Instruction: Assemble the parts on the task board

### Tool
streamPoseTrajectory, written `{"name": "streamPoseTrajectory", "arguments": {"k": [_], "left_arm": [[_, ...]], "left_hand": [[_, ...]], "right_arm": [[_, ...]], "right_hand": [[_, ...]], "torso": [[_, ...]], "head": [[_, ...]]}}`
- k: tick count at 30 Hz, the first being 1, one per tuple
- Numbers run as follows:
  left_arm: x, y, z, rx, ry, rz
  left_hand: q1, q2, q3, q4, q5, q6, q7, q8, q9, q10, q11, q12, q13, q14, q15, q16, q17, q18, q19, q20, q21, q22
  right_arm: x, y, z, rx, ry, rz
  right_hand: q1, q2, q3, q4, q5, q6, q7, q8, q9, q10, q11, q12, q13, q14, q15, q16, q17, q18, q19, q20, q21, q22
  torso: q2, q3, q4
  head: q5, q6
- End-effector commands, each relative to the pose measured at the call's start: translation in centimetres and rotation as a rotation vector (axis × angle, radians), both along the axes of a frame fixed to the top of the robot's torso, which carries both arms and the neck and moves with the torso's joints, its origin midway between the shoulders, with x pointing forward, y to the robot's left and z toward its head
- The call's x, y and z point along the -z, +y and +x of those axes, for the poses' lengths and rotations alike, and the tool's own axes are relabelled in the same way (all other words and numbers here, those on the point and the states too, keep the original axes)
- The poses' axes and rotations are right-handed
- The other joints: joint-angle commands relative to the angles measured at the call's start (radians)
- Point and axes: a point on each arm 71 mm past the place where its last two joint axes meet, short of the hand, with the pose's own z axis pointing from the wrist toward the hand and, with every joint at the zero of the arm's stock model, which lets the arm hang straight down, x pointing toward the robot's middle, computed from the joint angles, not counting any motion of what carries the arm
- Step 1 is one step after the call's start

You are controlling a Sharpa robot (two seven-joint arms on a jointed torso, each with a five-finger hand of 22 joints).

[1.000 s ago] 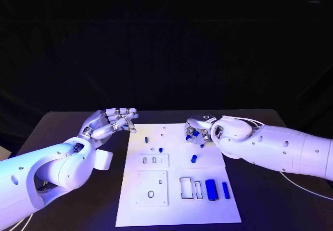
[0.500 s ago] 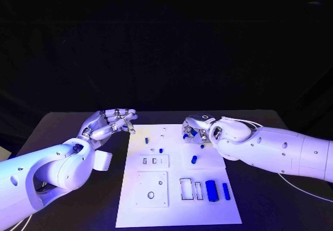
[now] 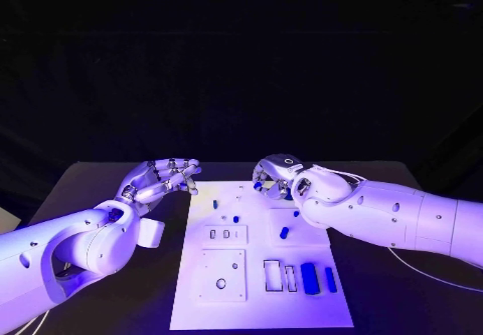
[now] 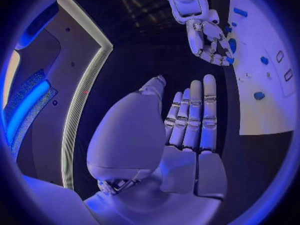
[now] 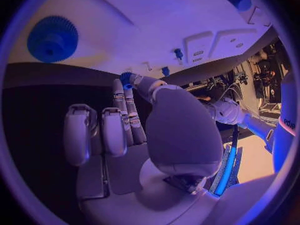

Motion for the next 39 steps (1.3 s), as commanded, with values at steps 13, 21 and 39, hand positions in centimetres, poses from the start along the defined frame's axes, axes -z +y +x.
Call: {"name": "streamPoseTrajectory", "arguments": {"k": [13,21,39], "left_arm": [[-0.4,-0.4,0.0,0.02,-0.009,-0.008],[-0.6,-0.5,0.1,0.021,-0.013,-0.008],[-0.9,-0.7,0.2,0.024,-0.02,-0.008]], "left_hand": [[0.005,0.002,0.008,0.0,-0.003,-0.005,-0.001,0.002,0.001,-0.004,0.0,0.003,0.0,-0.009,0.001,0.006,0.0,0.003,-0.005,0.001,0.003,0.001],[0.005,0.002,0.008,0.0,-0.003,-0.005,-0.001,0.002,0.001,-0.004,0.0,0.003,0.0,-0.009,0.001,0.006,0.0,0.003,-0.005,0.001,0.003,0.001],[0.007,0.001,0.009,-0.001,-0.003,-0.006,0.0,0.002,0.002,-0.005,0.0,0.003,0.001,-0.01,0.001,0.007,-0.001,0.003,-0.008,0.001,0.007,0.004]], "right_arm": [[0.5,2.4,1.3,-0.001,-0.033,0.001],[0.8,3.0,1.3,-0.013,-0.015,-0.003],[1.2,3.5,1.9,-0.003,0.001,-0.027]], "right_hand": [[0.013,0.006,0.007,-0.009,0.006,-0.004,0.01,0.003,0.006,0.005,-0.008,-0.005,0.0,0.043,-0.004,0.006,0.002,-0.015,0.002,-0.001,0.006,0.017],[0.008,0.004,0.008,-0.009,0.005,-0.008,0.011,0.002,0.008,0.002,-0.006,-0.005,-0.001,0.044,-0.002,0.007,0.002,-0.015,0.001,0.0,0.007,0.018],[0.005,0.001,0.01,-0.01,0.005,-0.013,0.013,0.001,0.01,-0.002,-0.005,-0.006,-0.002,0.044,-0.001,0.007,0.002,-0.015,0.0,0.001,0.006,0.017]], "torso": [[0.004,-0.0017,0.0056],[0.008,-0.0048,0.0109],[0.012,-0.0063,0.0147]], "head": [[0.008,-0.005],[0.003,-0.011],[0.005,-0.01]]}}
